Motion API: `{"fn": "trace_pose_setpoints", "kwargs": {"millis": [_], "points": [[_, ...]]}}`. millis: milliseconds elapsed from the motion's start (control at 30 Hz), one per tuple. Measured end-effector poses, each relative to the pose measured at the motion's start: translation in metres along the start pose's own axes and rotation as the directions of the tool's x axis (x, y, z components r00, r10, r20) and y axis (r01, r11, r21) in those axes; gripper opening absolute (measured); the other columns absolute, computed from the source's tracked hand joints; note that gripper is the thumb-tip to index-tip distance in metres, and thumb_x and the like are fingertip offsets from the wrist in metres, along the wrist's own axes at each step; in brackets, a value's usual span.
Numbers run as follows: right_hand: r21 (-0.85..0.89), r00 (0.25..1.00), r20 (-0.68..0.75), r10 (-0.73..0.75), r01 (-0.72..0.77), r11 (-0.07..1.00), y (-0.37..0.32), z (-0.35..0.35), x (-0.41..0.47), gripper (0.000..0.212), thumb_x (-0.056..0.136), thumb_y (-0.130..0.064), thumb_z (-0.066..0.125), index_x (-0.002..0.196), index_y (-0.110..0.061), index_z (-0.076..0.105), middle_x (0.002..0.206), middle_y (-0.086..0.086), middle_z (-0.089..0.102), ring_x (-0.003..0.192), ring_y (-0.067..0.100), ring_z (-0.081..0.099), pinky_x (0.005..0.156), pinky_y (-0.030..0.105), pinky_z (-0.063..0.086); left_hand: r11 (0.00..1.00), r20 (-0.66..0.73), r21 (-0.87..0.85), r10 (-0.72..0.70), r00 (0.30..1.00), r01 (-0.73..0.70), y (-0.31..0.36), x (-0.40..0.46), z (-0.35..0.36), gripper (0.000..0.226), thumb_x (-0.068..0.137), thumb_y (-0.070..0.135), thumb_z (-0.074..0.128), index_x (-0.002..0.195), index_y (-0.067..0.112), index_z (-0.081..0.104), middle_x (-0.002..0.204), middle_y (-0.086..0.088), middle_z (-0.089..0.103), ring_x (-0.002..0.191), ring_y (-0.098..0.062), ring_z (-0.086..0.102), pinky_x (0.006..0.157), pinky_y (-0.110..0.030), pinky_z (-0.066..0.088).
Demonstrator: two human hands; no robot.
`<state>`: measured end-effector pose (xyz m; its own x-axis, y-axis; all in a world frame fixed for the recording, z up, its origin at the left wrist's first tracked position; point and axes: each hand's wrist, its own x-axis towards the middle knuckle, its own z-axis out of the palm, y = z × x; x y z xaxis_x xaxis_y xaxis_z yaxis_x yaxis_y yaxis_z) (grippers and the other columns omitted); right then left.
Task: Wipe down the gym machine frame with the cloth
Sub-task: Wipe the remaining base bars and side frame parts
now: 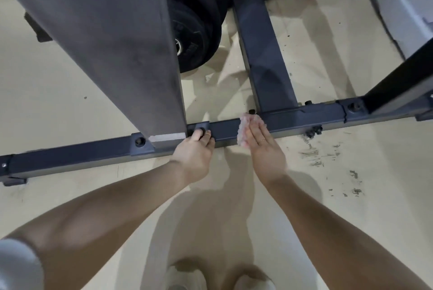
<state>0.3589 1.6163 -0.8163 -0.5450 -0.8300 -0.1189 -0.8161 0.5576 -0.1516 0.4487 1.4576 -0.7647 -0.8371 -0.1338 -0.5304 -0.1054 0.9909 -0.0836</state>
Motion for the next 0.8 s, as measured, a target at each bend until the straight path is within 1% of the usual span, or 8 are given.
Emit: {"fn": "trace_pose_setpoints", "kwargs": {"millis": [67, 133, 200, 267, 467, 567, 667, 800], "points": [[-0.108, 0.996, 0.062, -0.065, 0.071, 0.992, -0.010, -0.010, 0.008, 0.053, 0.076, -0.006, 0.040, 0.124, -0.010, 0.062, 0.130, 0.005, 0.060, 0.123, 0.018, 0.055, 0.103, 0.025, 0.042, 0.999, 0.010, 0.043, 0.009, 1.000, -0.010, 0.001, 0.001, -0.003, 0.057, 0.095, 0.014, 0.031, 0.148, 0.006, 0.015, 0.158, -0.010, 0.009, 0.139, -0.028, 0.014, 0.108, -0.031, 0.025], [-0.115, 0.993, 0.046, -0.105, 0.110, 0.987, 0.003, -0.013, 0.013, 0.057, 0.090, -0.005, 0.029, 0.147, -0.010, 0.031, 0.154, 0.006, 0.029, 0.142, 0.018, 0.028, 0.114, 0.025, 0.027, 1.000, 0.018, 0.028, 0.013, 1.000, -0.013, 0.000, 0.002, -0.006, 0.057, 0.095, 0.016, 0.032, 0.148, 0.005, 0.015, 0.157, -0.010, 0.011, 0.139, -0.027, 0.016, 0.109, -0.032, 0.024], [-0.066, 0.988, 0.091, 0.127, -0.122, 0.990, 0.020, -0.017, 0.005, 0.060, 0.096, -0.004, 0.024, 0.152, -0.011, 0.000, 0.161, 0.003, 0.001, 0.148, 0.018, 0.003, 0.119, 0.025, -0.001, 0.998, 0.017, -0.060, 0.037, 0.999, -0.036, 0.001, 0.004, -0.007, 0.059, 0.093, 0.016, 0.037, 0.147, 0.006, 0.016, 0.156, -0.007, 0.017, 0.139, -0.025, 0.015, 0.111, -0.032, 0.022], [-0.027, 0.954, 0.007, 0.301, -0.300, 0.953, 0.033, -0.018, -0.012, 0.062, 0.096, -0.001, 0.028, 0.152, -0.011, 0.002, 0.161, 0.004, 0.000, 0.147, 0.016, 0.004, 0.110, 0.016, -0.011, 0.981, 0.000, -0.169, 0.092, 0.996, -0.090, 0.006, 0.004, -0.005, 0.061, 0.093, 0.016, 0.040, 0.148, 0.008, 0.015, 0.156, -0.004, 0.017, 0.142, -0.023, 0.008, 0.114, -0.033, 0.018], [0.211, 0.920, 0.309, 0.240, -0.313, 0.926, 0.042, -0.061, -0.018, 0.067, 0.090, 0.010, 0.036, 0.150, -0.017, 0.026, 0.158, 0.001, 0.022, 0.140, 0.021, 0.032, 0.107, 0.023, 0.024, 0.954, -0.090, -0.251, 0.148, 0.985, -0.166, 0.032, 0.036, -0.007, 0.065, 0.097, 0.019, 0.039, 0.151, 0.012, 0.004, 0.159, -0.002, -0.009, 0.146, -0.021, -0.005, 0.117, -0.033, 0.008], [0.282, 0.911, 0.198, 0.363, -0.407, 0.869, 0.034, -0.068, -0.025, 0.064, 0.091, 0.009, 0.036, 0.149, -0.016, 0.026, 0.155, 0.003, 0.029, 0.136, 0.023, 0.036, 0.102, 0.020, 0.024, 0.936, -0.072, -0.337, 0.078, 0.994, -0.098, 0.039, 0.048, -0.005, 0.066, 0.096, 0.019, 0.041, 0.151, 0.013, 0.004, 0.159, -0.004, -0.007, 0.145, -0.022, -0.001, 0.115, -0.034, 0.013], [0.401, 0.819, 0.041, 0.572, -0.538, 0.742, 0.025, -0.062, -0.025, 0.063, 0.091, 0.011, 0.036, 0.149, -0.009, 0.022, 0.158, 0.006, 0.018, 0.145, 0.022, 0.019, 0.115, 0.026, 0.013, 0.975, -0.034, -0.199, 0.097, 0.995, -0.101, 0.040, 0.053, -0.001, 0.064, 0.096, 0.020, 0.039, 0.151, 0.015, 0.007, 0.159, -0.009, -0.002, 0.144, -0.027, 0.006, 0.113, -0.034, 0.019], [0.200, 0.876, -0.088, 0.475, -0.452, 0.870, 0.027, -0.045, -0.012, 0.069, 0.088, 0.014, 0.035, 0.151, -0.007, 0.017, 0.159, 0.008, 0.015, 0.146, 0.023, 0.012, 0.115, 0.026, 0.008, 0.981, -0.134, 0.049, 0.194, 0.972, -0.189, 0.026, 0.068, -0.016, 0.059, 0.092, 0.026, 0.046, 0.146, 0.018, 0.023, 0.147, -0.009, 0.034, 0.123, -0.029, 0.045, 0.098, -0.035, 0.035]]}}
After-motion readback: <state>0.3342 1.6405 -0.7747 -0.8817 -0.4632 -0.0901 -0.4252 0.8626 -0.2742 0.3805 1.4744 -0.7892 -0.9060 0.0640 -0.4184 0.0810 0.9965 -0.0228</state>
